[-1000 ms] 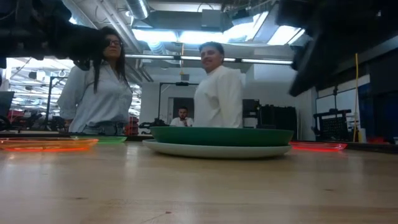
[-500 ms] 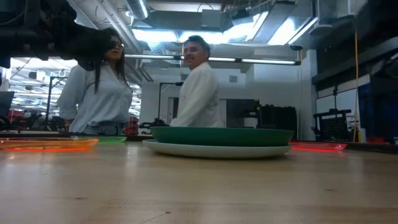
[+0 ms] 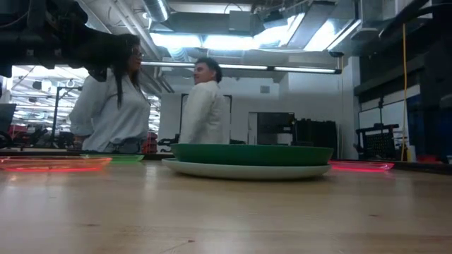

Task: Stack plastic plates
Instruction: Stack the white plate on the pink plate

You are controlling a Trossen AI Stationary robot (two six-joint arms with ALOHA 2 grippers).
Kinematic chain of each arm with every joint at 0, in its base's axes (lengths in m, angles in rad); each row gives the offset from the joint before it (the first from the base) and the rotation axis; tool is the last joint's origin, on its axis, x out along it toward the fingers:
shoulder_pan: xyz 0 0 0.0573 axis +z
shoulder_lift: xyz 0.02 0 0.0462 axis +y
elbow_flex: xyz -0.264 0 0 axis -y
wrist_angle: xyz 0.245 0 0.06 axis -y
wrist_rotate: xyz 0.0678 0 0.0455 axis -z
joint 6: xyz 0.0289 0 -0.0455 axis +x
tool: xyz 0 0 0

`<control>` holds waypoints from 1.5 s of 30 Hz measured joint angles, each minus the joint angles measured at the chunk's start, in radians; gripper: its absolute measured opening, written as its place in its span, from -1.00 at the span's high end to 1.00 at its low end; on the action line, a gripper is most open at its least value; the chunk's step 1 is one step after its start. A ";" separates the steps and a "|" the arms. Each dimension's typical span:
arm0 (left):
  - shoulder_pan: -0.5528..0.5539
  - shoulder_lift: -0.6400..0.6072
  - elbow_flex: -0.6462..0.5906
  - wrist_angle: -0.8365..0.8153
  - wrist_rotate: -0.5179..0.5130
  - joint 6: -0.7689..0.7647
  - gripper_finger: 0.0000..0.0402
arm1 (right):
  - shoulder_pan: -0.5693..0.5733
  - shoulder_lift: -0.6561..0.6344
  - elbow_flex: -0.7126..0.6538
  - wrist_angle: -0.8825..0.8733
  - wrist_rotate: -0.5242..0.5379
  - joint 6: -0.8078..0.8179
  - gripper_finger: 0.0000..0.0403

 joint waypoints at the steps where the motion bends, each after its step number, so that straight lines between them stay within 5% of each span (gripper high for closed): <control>1: 0.000 0.000 0.000 0.000 0.000 0.000 0.39 | 0.000 0.000 -0.007 0.019 -0.002 -0.003 0.12; 11: 0.000 0.000 0.000 0.000 0.000 0.000 0.39 | 0.000 0.000 -0.096 0.144 -0.001 -0.009 0.20; 23: 0.000 0.000 0.000 0.000 -0.003 0.000 0.39 | 0.000 0.000 -0.096 0.157 -0.003 -0.010 0.96; 45: 0.000 0.000 0.000 0.000 -0.002 -0.031 0.39 | -0.135 -0.013 -0.031 0.176 -0.002 -0.089 1.00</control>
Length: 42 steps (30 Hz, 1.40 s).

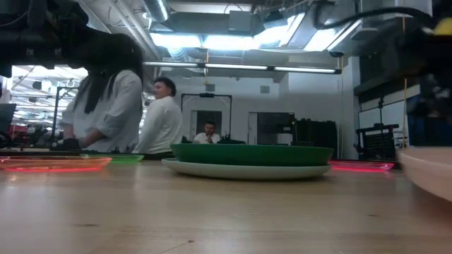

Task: Stack plastic plates
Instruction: Stack the white plate on the pink plate

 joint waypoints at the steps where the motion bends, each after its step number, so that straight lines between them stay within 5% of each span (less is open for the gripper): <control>1: 0.000 0.000 0.000 0.000 -0.001 0.000 0.39 | -0.013 -0.007 0.004 0.006 0.000 -0.010 1.00; 20: 0.000 0.000 0.000 0.000 -0.025 -0.018 0.39 | -0.277 -0.048 0.154 0.084 0.053 -0.185 1.00; 42: 0.000 0.000 0.000 0.000 -0.066 -0.015 0.39 | -0.699 -0.006 0.156 0.228 0.172 -0.446 1.00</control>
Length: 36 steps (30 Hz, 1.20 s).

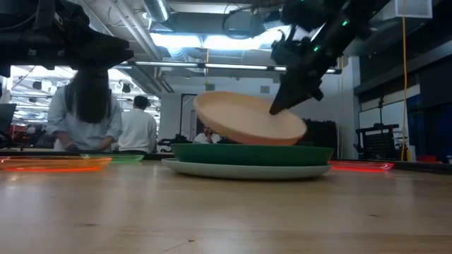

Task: Stack plastic plates
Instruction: Stack the white plate on the pink plate, then stack the light pink plate on the white plate

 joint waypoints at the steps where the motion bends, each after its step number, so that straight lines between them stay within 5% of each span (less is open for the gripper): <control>1: 0.000 0.000 0.000 0.000 -0.007 0.000 0.39 | -0.015 0.014 0.000 0.013 -0.022 -0.006 1.00; 8: 0.000 0.000 0.000 -0.005 -0.012 0.001 0.39 | -0.072 0.104 0.000 0.032 -0.160 -0.059 1.00; 14: 0.000 0.000 0.000 -0.010 -0.008 -0.004 0.39 | -0.077 0.130 0.000 0.024 -0.110 -0.018 0.97; 23: 0.000 0.001 0.000 -0.020 -0.007 -0.029 0.39 | -0.077 0.127 0.006 -0.021 -0.128 -0.107 0.33; 29: 0.000 0.000 0.000 -0.019 -0.009 -0.034 0.39 | -0.083 0.083 0.071 -0.217 0.016 -0.154 0.06; 36: 0.000 0.000 0.000 -0.019 -0.038 -0.034 0.39 | -0.117 0.075 0.078 -0.435 0.250 -0.087 0.02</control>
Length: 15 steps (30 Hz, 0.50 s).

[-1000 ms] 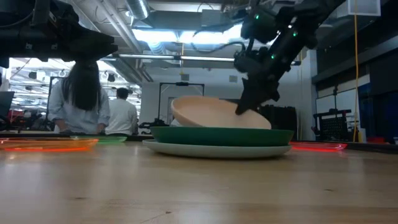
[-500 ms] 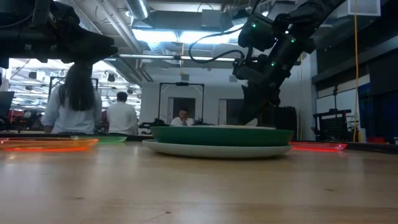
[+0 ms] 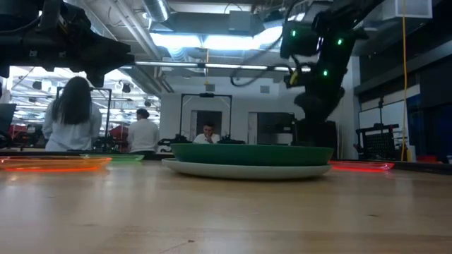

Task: Stack plastic plates
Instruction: Stack the light pink plate on the white plate

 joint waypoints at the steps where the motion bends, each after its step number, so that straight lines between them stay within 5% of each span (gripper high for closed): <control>1: 0.000 0.000 0.000 0.000 0.000 0.000 0.39 | -0.015 0.007 -0.003 -0.009 0.012 0.020 0.02; 15: 0.000 0.000 0.000 0.000 -0.028 0.000 0.39 | -0.233 0.152 -0.027 -0.007 -0.005 0.095 0.02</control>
